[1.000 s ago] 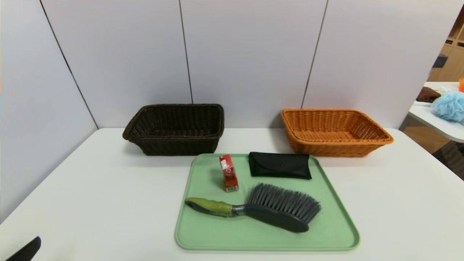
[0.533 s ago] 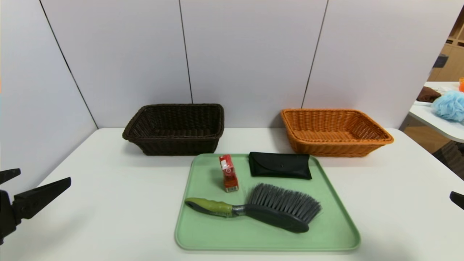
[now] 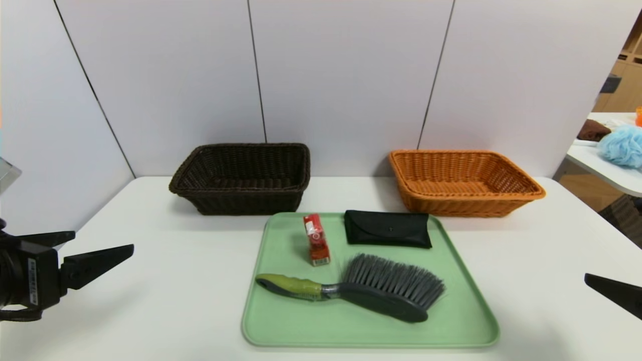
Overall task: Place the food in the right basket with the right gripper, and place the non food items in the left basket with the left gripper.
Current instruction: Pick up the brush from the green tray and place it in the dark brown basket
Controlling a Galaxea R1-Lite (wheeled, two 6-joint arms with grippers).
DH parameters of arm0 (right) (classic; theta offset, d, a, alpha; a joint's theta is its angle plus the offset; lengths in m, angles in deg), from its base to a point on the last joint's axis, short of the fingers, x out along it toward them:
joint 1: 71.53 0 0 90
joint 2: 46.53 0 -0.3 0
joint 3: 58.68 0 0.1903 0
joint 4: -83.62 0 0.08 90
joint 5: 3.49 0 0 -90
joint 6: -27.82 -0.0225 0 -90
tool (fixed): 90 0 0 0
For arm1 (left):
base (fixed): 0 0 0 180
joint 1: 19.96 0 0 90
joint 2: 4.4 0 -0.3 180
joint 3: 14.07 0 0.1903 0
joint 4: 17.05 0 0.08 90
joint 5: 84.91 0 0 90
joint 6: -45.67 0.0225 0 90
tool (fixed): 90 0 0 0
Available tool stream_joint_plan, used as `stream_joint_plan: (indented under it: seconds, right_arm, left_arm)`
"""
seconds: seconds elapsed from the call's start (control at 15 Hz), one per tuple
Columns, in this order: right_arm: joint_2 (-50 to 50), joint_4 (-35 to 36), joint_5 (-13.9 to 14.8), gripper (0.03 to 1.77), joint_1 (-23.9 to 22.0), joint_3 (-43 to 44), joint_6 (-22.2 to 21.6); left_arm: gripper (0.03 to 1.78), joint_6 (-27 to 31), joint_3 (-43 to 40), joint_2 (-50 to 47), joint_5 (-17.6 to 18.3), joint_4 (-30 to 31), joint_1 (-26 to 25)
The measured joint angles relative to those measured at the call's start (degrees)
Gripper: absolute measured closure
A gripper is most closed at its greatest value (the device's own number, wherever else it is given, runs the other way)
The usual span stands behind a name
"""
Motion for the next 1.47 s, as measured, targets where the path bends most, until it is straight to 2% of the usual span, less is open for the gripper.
stream_joint_plan:
  seconds: [0.13,0.33,0.6,0.8,0.93,1.13,1.33,1.47]
  right_arm:
    - [1.51,-3.35,0.09,0.09,0.0,-0.56,0.12]
    - [3.28,-4.49,-0.37,0.09,0.06,-1.39,2.23]
    - [3.56,-4.43,-1.24,0.09,0.26,-1.37,4.46]
    - [3.22,-4.4,-4.52,0.09,0.59,-1.05,4.75]
    - [2.86,-4.43,-6.6,0.09,0.69,-1.05,6.03]
    - [1.85,-4.46,-7.08,0.09,0.69,-1.05,8.03]
    - [0.77,-4.44,-7.5,0.09,0.69,-1.16,8.13]
    - [0.17,-4.4,-9.73,0.09,0.69,-1.33,8.05]
  left_arm:
    - [0.12,1.21,0.11,0.91,1.88,0.0,1.16]
    - [0.12,1.54,-0.07,2.01,2.57,-0.04,5.01]
    - [0.12,1.46,1.28,4.58,2.51,0.11,17.52]
    - [0.12,1.46,3.4,10.2,2.51,1.16,26.81]
    - [0.12,1.54,5.05,14.07,2.51,2.39,31.0]
    - [0.12,1.82,8.33,20.89,2.46,6.3,37.07]
    - [0.12,7.5,10.97,26.97,2.65,8.36,40.88]
    - [0.12,10.41,13.59,30.16,2.9,7.84,42.17]
